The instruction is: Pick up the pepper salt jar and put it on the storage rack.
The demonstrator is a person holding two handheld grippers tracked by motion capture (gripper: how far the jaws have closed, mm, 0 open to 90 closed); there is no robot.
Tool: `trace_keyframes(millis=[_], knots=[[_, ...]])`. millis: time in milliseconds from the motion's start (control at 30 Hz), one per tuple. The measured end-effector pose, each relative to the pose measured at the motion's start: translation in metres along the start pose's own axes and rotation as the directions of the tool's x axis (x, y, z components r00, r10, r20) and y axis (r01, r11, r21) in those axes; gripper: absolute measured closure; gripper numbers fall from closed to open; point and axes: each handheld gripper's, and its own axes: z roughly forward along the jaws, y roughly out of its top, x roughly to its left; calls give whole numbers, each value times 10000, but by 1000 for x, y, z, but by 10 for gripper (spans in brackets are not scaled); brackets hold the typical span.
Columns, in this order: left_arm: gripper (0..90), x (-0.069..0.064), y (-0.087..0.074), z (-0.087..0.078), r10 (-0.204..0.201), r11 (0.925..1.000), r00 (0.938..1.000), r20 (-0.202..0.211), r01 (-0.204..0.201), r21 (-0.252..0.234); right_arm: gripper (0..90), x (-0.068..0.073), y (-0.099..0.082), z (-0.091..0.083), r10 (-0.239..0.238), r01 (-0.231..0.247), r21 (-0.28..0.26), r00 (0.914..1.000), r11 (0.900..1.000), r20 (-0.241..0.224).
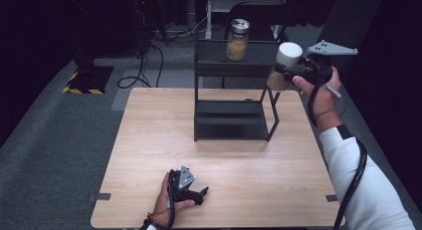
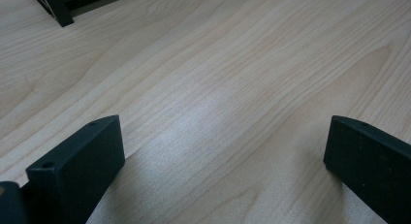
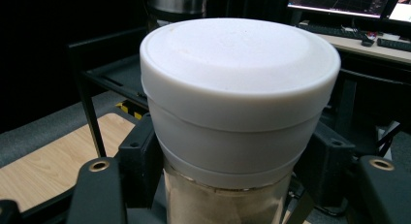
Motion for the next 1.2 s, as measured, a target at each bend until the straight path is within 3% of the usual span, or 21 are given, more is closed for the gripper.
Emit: trace_keyframes(millis=[600, 900, 1200], knots=[[10, 0, 0, 0, -1, 10000, 10000, 11, 1, -9, 356, -2, 27, 17, 64, -62, -255, 9999, 9997, 84], [10, 1, 0, 0, 13, 10000, 10000, 42, -13, -7, 356, -6, 39, 37, 46, -38, -242, 9995, 9997, 316], [11, 1, 0, 0, 8, 10000, 10000, 60, -8, -16, 356, -14, 44, 56, 332, -316, -255, 9973, 9992, 655]])
